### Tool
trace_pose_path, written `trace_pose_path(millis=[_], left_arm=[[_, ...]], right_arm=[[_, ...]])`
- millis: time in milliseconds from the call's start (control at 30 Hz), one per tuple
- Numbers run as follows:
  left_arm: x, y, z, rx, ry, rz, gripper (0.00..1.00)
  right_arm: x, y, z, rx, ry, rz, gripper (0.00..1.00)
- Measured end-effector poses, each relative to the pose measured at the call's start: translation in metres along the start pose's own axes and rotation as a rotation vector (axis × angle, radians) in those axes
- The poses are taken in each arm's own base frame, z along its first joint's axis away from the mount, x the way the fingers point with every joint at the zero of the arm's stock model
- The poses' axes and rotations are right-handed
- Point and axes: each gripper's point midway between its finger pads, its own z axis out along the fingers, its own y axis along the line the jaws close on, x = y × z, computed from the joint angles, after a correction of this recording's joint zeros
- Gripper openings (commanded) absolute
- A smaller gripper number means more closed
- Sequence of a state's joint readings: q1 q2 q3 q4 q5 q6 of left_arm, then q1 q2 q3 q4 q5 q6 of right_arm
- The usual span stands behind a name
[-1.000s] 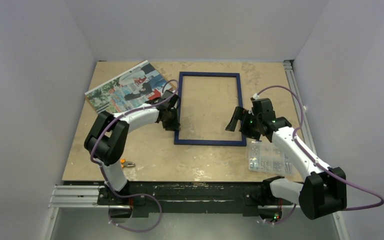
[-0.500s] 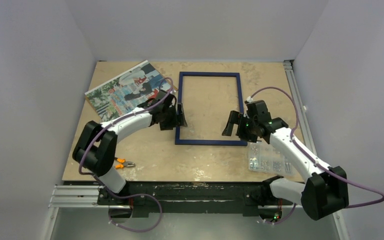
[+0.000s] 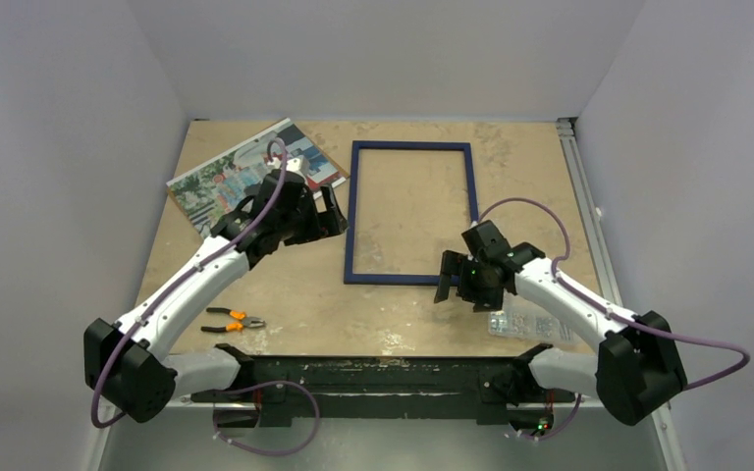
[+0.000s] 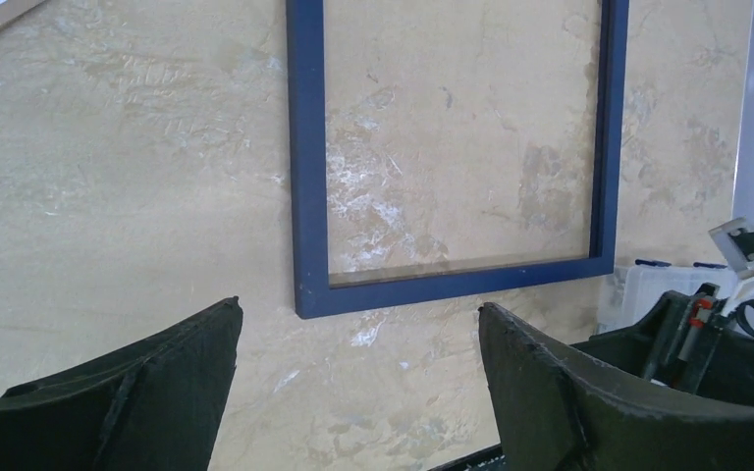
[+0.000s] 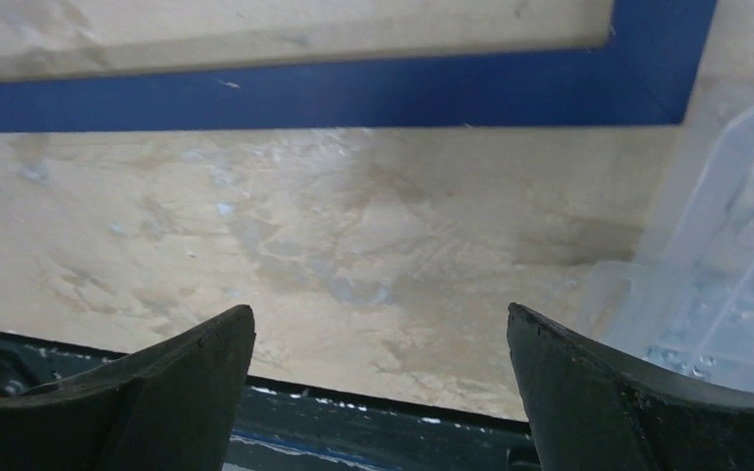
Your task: Put the photo into the frame
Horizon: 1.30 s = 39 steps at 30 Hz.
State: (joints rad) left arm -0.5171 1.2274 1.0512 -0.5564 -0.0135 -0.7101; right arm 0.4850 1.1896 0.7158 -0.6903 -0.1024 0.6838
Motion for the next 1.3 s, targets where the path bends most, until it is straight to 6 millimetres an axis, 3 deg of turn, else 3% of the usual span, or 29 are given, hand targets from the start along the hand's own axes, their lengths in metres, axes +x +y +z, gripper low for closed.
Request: trace_pose_path(millis=[133, 267, 733, 1067, 1300], left_arm=[[-0.004, 0.001, -0.01, -0.002, -0.017, -0.005, 0.88], [-0.003, 0.002, -0.015, -0.005, -0.012, -0.004, 0.88], [-0.002, 0.01, -0.014, -0.025, 0.005, -0.003, 0.88], [0.026, 0.025, 0.024, -0.082, 0.154, -0.004, 0.84], [0.062, 0.046, 0.074, -0.162, 0.305, -0.007, 0.73]], right_arm=[[0.008, -0.016, 0.005, 0.086, 0.023, 0.036, 0.99], [0.004, -0.025, 0.005, 0.144, -0.012, 0.076, 0.99], [-0.016, -0.086, -0.003, 0.388, -0.084, 0.256, 0.98], [-0.028, -0.09, -0.018, 0.399, -0.138, 0.251, 0.98], [-0.034, -0.067, -0.027, 0.258, -0.155, 0.183, 0.99]])
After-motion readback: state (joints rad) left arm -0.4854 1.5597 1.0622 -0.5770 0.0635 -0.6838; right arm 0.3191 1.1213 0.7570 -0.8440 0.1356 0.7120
